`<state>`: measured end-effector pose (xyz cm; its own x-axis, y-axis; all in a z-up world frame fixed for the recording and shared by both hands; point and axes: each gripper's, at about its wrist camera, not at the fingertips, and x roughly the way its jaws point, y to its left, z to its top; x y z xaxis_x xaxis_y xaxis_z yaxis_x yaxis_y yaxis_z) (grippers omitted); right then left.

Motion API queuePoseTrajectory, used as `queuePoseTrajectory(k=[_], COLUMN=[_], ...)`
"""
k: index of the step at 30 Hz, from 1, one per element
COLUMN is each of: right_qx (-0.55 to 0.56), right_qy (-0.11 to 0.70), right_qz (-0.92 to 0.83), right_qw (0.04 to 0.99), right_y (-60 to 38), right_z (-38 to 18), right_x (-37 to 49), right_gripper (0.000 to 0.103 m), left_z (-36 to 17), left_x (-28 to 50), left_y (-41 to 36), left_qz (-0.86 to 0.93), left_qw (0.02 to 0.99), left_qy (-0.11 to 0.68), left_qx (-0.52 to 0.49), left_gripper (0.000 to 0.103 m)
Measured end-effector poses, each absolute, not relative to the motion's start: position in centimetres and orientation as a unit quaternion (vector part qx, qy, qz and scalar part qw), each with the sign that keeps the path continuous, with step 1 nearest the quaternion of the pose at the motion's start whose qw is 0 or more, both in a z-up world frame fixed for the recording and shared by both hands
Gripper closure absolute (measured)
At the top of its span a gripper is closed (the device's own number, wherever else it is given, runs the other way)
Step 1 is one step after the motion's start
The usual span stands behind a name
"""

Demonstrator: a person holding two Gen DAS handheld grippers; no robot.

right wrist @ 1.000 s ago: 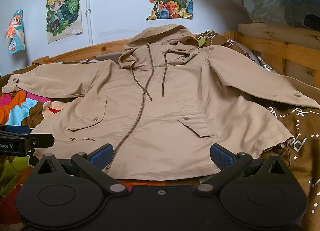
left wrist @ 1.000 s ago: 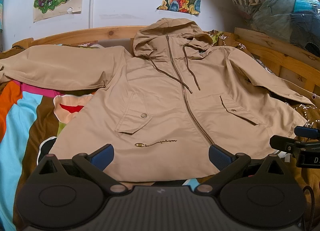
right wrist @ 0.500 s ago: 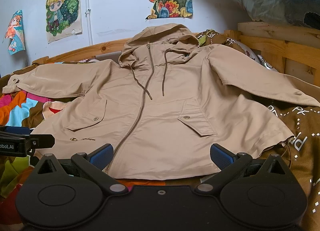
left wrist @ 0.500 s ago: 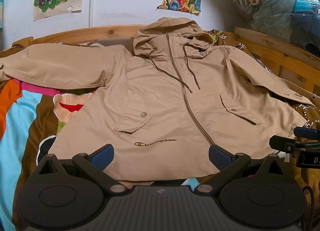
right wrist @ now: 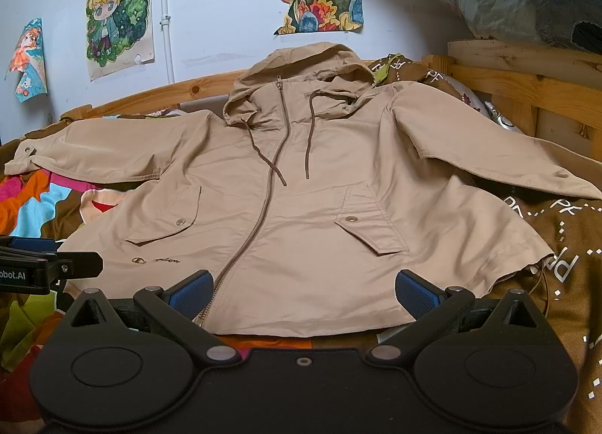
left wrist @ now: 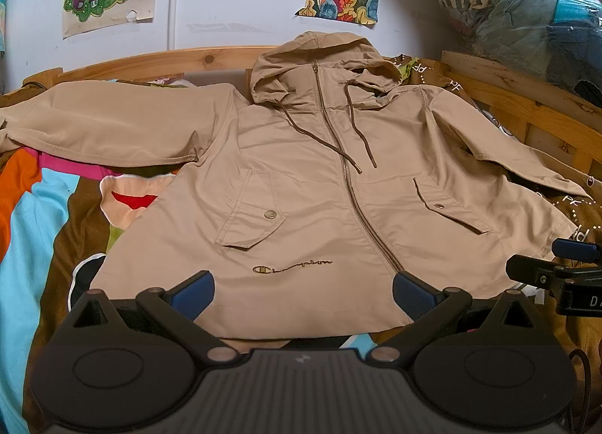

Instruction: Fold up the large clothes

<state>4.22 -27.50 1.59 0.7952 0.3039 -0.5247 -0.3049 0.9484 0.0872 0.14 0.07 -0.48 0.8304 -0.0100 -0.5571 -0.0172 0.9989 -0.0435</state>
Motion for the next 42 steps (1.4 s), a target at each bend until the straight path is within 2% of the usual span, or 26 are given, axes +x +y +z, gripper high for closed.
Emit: queuePoseTrajectory(k=[19,27,35,38,40,42], right_qx=[-0.006,-0.01,0.125,0.133,0.079,-0.002], right_qy=[0.302,0.287,0.262,0.263,0.271,0.284], right_qz=[0.134,0.055,-0.093,-0.121,-0.138,-0.125], right_qw=[0.944,0.956,0.953,0.948,0.949,0.951], right_y=[-27.6,-29.5,-40.3,-44.5,-45.6,-46.3], right_z=[1.0,1.9,5.7,6.5,7.0,7.6], right_x=[4.3,4.9,6.0,6.9,8.1,9.5], right_gripper=[0.001,0.001,0.001,0.012,0.021,0.023], left_z=[-1.2,-0.7,4.0,4.9,4.9,4.4], left_x=[0.1,1.7,7.0,8.4,9.2,9.8], left_y=[-0.3,-0.5,-2.6,-4.0,-4.8,-5.6], left_qz=[0.011,0.021,-0.023,-0.044,-0.06,-0.078], left_qw=[0.952,0.936,0.931,0.933,0.932,0.93], left_qy=[0.305,0.352,0.359,0.35,0.35,0.352], left_qx=[-0.027,-0.004,0.057,0.071,0.072,0.068], left_gripper=[0.001,0.001,0.0,0.0,0.0,0.0])
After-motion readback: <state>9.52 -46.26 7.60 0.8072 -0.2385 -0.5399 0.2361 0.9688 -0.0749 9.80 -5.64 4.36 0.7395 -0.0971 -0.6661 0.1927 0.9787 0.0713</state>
